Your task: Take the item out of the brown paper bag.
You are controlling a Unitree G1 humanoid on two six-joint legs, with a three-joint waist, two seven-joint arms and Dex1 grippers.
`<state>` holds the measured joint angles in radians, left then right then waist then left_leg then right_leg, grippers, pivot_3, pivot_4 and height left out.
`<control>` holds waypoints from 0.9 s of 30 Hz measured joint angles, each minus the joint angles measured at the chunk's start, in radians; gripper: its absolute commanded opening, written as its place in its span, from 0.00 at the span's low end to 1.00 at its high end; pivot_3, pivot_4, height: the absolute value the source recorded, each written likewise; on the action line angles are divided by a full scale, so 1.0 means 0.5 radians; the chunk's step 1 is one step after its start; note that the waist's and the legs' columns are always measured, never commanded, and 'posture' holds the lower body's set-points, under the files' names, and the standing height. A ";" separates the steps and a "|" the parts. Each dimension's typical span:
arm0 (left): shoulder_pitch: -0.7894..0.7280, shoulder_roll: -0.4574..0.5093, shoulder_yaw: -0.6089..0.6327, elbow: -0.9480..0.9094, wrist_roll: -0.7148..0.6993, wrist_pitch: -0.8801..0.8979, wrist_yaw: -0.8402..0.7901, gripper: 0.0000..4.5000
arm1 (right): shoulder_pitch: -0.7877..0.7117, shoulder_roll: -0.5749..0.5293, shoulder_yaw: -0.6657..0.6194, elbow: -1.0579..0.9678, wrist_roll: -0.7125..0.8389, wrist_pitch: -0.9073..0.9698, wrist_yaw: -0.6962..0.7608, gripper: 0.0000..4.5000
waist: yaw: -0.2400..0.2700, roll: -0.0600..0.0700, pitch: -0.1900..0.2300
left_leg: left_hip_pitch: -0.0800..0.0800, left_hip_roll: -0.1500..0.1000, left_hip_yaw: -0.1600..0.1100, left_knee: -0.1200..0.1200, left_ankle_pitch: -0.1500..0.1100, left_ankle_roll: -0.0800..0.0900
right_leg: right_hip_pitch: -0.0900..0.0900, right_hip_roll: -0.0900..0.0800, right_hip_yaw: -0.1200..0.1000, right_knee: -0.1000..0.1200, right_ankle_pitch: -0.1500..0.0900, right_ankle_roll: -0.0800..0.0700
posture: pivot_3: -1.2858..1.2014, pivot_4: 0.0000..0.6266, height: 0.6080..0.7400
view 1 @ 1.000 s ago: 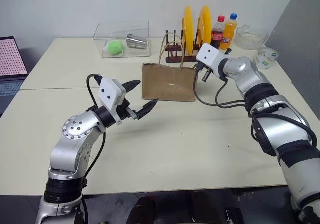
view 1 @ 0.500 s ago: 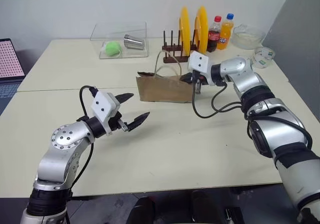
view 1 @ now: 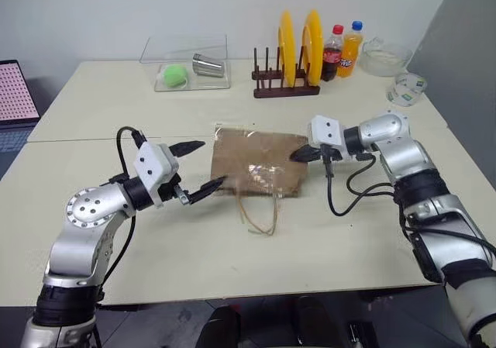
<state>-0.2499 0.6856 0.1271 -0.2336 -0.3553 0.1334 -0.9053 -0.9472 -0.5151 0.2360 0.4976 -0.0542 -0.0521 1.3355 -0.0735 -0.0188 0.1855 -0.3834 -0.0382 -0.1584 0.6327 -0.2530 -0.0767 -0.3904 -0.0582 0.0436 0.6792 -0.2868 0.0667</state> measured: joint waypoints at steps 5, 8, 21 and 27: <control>-0.113 0.048 -0.098 0.146 0.051 -0.274 -0.243 0.98 | 0.347 -0.155 -0.145 -0.767 0.200 0.371 -0.067 0.00 | 0.035 0.000 0.000 | 0.000 0.000 0.000 -0.001 0.000 0.000 | 0.000 0.000 -0.001 -0.002 0.000 0.000 | 0.52 0.24 1.00; -0.177 0.081 -0.175 0.297 0.116 -0.481 -0.407 1.00 | 0.661 -0.210 -0.258 -1.272 0.337 0.668 -0.196 0.14 | 0.051 0.000 0.000 | -0.001 0.000 -0.001 -0.001 0.000 0.000 | 0.001 -0.001 -0.002 -0.002 0.000 0.000 | 0.52 0.24 1.00; -0.323 -0.020 -0.540 0.885 0.497 -1.537 -0.624 1.00 | 1.727 -0.223 -0.309 -2.425 0.543 1.429 -0.892 0.61 | 0.084 0.000 0.000 | -0.001 -0.001 0.000 0.002 0.000 0.001 | 0.004 -0.001 -0.002 -0.002 -0.001 0.001 | 0.52 0.24 1.00; -0.364 -0.174 -0.626 0.984 0.612 -1.592 -0.487 1.00 | 1.823 -0.252 -0.304 -2.547 0.556 1.499 -1.032 0.61 | 0.080 0.000 -0.001 | 0.001 -0.001 -0.001 0.002 0.000 0.001 | 0.006 -0.001 -0.004 -0.001 -0.001 0.002 | 0.52 0.24 1.00</control>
<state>-0.4319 0.5986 -0.1861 0.2585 -0.0493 -0.6624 -1.1489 -0.0357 -0.6411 0.0838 -0.7758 0.2236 0.6975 0.8193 -0.0336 -0.0191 0.1851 -0.3827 -0.0386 -0.1589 0.6337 -0.2531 -0.0762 -0.3876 -0.0585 0.0418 0.6788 -0.2873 0.0676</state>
